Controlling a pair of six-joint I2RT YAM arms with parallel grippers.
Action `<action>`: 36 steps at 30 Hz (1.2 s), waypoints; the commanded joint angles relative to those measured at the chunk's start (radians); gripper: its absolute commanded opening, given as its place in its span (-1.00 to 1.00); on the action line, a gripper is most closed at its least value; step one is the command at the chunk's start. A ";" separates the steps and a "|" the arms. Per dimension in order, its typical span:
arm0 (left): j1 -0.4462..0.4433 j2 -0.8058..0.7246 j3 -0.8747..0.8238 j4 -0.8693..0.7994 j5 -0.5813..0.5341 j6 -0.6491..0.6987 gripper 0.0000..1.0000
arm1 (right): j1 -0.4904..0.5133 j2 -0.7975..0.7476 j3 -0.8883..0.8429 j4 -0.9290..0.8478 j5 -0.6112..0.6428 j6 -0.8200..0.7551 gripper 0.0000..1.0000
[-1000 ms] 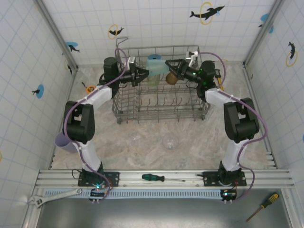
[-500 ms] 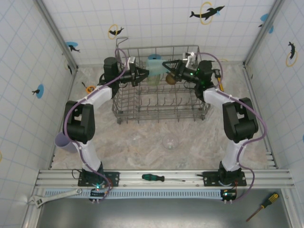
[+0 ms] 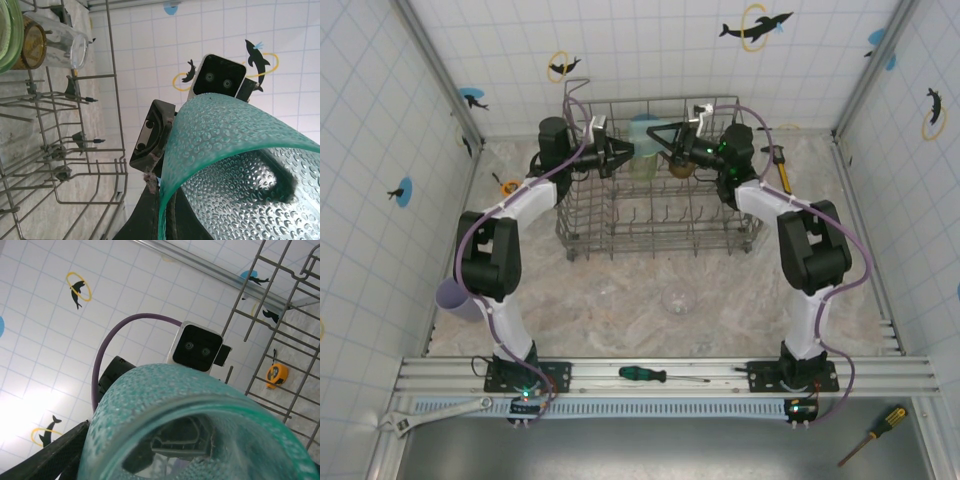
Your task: Load the cups into the dish rack
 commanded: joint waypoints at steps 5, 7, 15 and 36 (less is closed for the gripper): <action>-0.014 0.014 0.006 0.025 0.010 0.007 -1.00 | -0.002 -0.019 0.028 0.028 0.041 -0.040 0.28; -0.014 0.013 0.023 -0.007 -0.013 0.029 -0.87 | -0.003 -0.039 0.028 -0.043 0.046 -0.096 0.22; -0.006 0.016 0.094 -0.037 -0.104 0.021 -0.19 | -0.016 -0.138 0.002 -0.356 0.110 -0.341 0.16; 0.026 -0.059 0.299 -0.297 -0.401 0.262 0.61 | 0.088 -0.167 0.274 -1.219 0.533 -0.915 0.15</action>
